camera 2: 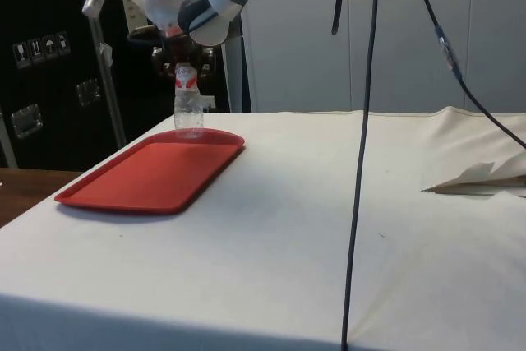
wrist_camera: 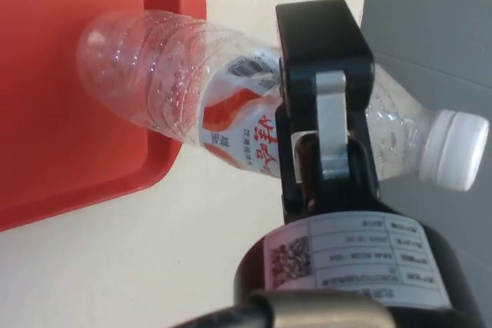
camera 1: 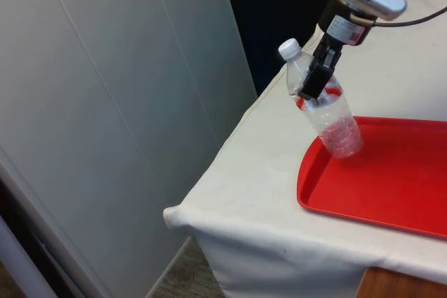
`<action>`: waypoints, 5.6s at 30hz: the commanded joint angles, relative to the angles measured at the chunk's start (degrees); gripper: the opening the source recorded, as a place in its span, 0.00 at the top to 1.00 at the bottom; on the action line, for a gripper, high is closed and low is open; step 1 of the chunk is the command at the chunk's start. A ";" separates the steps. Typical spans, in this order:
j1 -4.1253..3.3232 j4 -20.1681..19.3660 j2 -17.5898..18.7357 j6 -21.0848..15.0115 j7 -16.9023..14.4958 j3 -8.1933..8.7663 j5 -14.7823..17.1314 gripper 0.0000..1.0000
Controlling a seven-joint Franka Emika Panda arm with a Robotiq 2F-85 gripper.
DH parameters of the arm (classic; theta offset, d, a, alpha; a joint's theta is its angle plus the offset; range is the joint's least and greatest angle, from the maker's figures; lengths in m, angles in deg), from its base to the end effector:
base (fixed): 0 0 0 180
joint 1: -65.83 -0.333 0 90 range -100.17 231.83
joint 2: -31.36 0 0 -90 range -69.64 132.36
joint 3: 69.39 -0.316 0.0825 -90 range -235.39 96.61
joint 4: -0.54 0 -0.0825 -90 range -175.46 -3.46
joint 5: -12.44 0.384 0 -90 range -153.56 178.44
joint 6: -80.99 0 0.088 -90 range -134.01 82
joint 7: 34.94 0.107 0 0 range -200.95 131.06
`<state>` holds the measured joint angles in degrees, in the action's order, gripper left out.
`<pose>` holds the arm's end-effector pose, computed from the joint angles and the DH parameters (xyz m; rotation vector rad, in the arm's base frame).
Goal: Place the bottle upright on the tray.
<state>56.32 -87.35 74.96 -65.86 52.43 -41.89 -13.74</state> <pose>0.7206 -0.1543 0.2760 2.1335 -1.6439 0.8314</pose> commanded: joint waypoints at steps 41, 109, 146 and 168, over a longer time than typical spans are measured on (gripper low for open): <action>-1.66 5.96 3.04 13.29 13.46 -5.56 -13.52 1.00; -1.26 10.60 6.13 27.27 24.69 -12.09 -22.98 0.73; -1.78 12.43 5.79 33.06 25.50 -14.84 -23.49 0.00; -2.18 15.81 4.93 42.40 25.78 -18.28 -24.01 0.00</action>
<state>54.26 -71.31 80.29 -23.34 77.99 -60.22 -37.81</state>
